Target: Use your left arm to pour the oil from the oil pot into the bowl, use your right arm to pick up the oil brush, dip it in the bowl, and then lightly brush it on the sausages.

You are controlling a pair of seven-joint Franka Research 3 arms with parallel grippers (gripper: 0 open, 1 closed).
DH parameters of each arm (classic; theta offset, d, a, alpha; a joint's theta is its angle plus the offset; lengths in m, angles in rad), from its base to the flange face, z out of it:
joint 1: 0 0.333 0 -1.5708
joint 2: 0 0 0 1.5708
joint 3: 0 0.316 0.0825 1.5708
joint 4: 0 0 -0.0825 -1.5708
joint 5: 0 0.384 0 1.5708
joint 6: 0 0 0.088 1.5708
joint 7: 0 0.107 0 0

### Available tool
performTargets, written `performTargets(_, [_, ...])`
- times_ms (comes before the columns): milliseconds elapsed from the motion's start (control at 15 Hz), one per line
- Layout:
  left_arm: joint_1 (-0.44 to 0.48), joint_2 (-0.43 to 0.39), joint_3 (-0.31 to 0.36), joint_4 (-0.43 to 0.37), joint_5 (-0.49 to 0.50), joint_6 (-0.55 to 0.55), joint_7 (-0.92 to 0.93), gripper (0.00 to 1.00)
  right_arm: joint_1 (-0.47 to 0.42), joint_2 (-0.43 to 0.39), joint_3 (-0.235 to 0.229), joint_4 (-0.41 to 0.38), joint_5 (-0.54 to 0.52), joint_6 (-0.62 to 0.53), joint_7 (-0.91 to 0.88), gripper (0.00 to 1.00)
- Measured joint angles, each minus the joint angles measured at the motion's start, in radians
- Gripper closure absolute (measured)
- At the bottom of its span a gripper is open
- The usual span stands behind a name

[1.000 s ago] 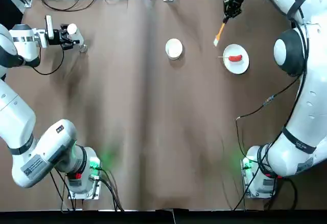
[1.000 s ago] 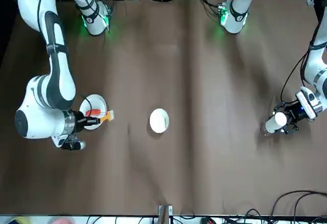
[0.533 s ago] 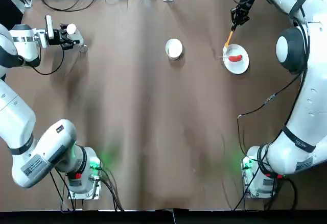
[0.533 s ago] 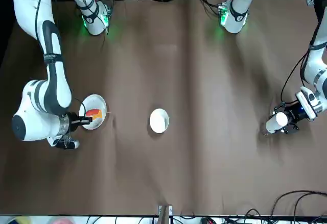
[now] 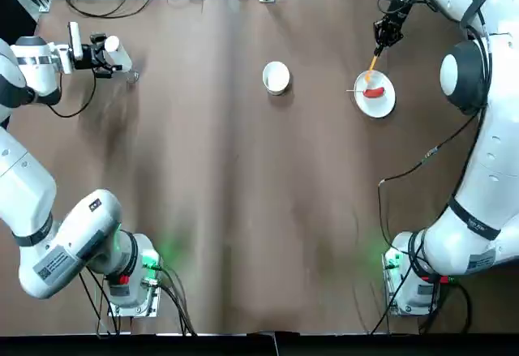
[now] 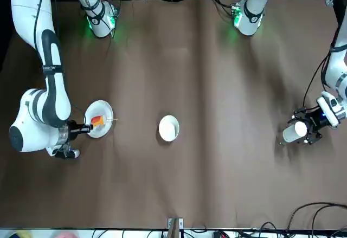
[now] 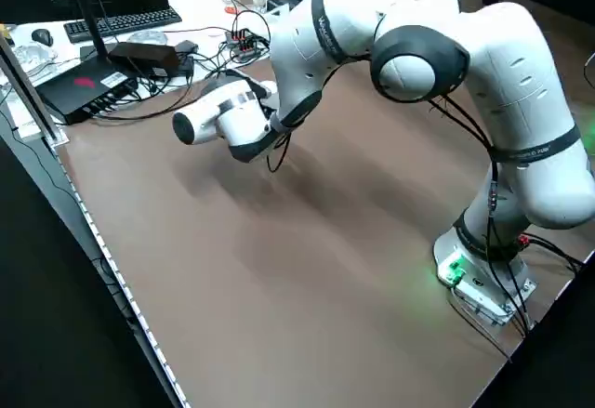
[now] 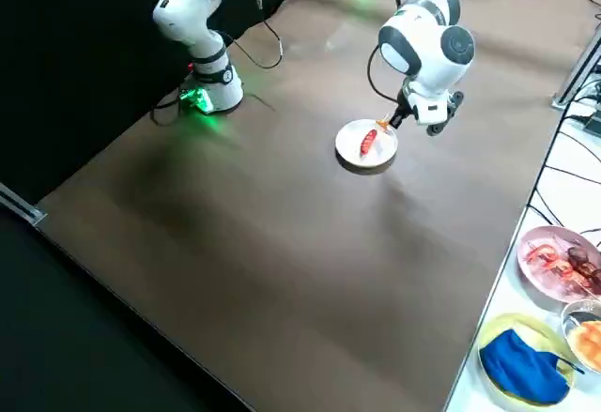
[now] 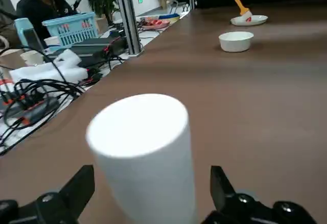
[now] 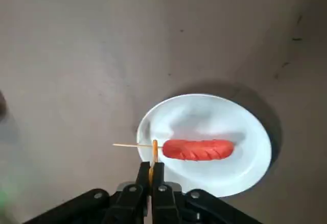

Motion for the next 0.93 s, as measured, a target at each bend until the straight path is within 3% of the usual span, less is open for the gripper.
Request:
performTargets(200, [0.042,-0.063,0.005,0.011,0.037,-0.001,-0.067,0.00,-0.002,0.010,0.000,0.000,-0.018,0.003,-0.003,0.96])
performTargets(533, [0.063,-0.260,0.002,0.017,0.142,-0.004,-0.296,0.00,-0.025,0.011,-0.001,0.000,-0.083,0.022,-0.006,0.96])
performTargets(733, [0.008,-0.359,-0.006,0.015,0.235,-0.009,-0.533,0.00,-0.031,0.010,-0.001,0.000,-0.115,0.060,-0.008,0.96])
performTargets(933, [-0.106,-0.405,-0.009,0.014,0.342,0.023,-0.775,0.00,-0.031,0.010,0.001,0.003,-0.220,0.083,-0.008,0.96])
